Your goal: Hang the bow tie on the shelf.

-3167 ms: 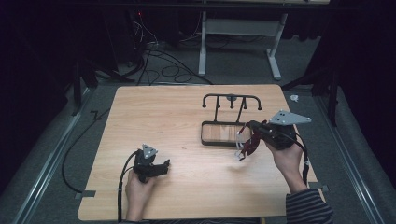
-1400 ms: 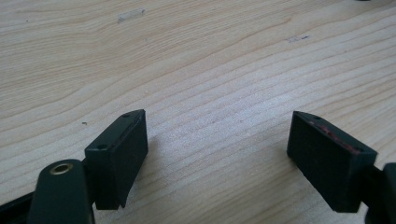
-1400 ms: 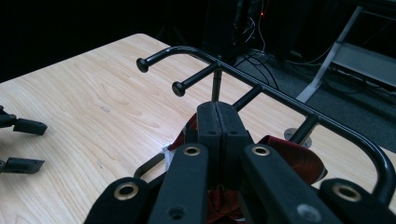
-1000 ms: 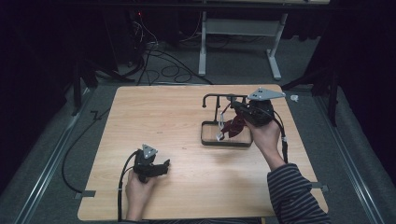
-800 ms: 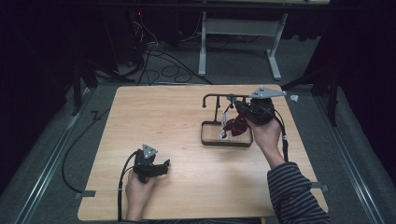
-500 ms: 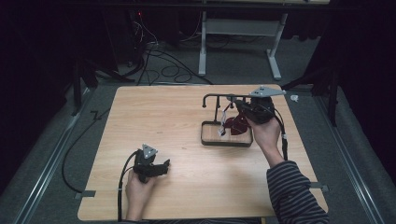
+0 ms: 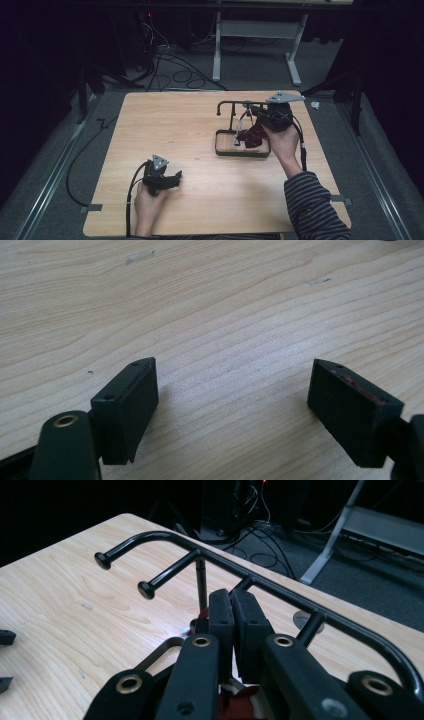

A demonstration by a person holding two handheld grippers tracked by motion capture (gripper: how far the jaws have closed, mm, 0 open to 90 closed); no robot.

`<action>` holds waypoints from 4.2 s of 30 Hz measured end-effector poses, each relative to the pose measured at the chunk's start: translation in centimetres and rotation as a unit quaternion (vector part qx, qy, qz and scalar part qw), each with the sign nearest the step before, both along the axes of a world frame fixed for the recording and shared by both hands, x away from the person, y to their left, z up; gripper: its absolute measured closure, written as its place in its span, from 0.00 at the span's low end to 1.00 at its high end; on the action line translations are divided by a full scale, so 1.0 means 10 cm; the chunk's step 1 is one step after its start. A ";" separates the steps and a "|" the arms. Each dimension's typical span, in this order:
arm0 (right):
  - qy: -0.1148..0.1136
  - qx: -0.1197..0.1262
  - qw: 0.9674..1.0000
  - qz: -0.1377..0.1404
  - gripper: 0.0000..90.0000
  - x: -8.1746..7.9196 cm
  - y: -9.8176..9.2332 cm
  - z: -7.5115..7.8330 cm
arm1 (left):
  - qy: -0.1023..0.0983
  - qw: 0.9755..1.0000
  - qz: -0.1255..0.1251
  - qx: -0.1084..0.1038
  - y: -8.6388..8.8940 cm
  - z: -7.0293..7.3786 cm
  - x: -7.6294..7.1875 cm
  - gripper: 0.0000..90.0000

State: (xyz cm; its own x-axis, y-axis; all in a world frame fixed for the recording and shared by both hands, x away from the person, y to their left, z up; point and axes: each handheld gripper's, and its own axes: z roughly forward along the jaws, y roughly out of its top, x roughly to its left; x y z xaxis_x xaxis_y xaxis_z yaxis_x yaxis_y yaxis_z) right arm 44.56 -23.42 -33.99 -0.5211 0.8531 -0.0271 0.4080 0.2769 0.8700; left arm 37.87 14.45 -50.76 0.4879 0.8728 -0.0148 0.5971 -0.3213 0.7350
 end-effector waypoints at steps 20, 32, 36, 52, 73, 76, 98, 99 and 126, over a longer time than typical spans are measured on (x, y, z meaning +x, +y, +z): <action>-0.008 0.014 1.000 0.002 0.87 -0.16 -0.20 0.07 | 0.001 1.000 -0.001 0.000 0.00 0.00 0.00 0.23; -0.004 0.040 0.999 -0.009 0.78 -0.28 -0.43 0.02 | 0.001 1.000 -0.001 0.000 0.00 0.00 0.00 0.23; -0.003 0.048 0.999 -0.008 0.75 -0.33 -0.50 0.02 | 0.001 1.000 -0.001 0.000 0.00 0.00 0.00 0.23; -0.003 0.069 0.998 -0.014 0.71 -0.50 -0.72 -0.01 | 0.001 1.000 -0.001 0.000 0.00 0.00 0.00 0.23; -0.002 0.080 0.996 -0.026 0.71 -0.69 -0.94 -0.12 | 0.000 1.000 -0.001 0.000 0.00 0.00 0.00 0.23; 0.000 0.082 0.996 -0.029 0.71 -0.72 -0.98 -0.14 | 0.001 1.000 0.000 0.000 0.00 0.00 0.00 0.23; 0.006 0.101 0.994 -0.040 0.71 -0.91 -1.17 -0.28 | 0.001 1.000 -0.001 0.000 0.00 0.00 0.00 0.23; 0.006 0.101 0.994 -0.040 0.71 -0.92 -1.17 -0.29 | 0.001 1.000 -0.001 0.000 0.00 0.00 0.00 0.23; 0.015 0.120 0.992 -0.042 0.71 -1.11 -1.29 -0.51 | 0.001 1.000 0.000 0.000 0.00 0.00 0.00 0.23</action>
State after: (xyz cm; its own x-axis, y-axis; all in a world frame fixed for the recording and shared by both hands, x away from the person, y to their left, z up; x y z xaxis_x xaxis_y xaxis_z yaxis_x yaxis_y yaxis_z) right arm 33.46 -36.35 -39.12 -0.4453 0.8735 0.1969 0.4484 0.0272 0.8934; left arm 37.87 14.45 -50.75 0.4887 0.8723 -0.0152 0.5976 -0.3220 0.7343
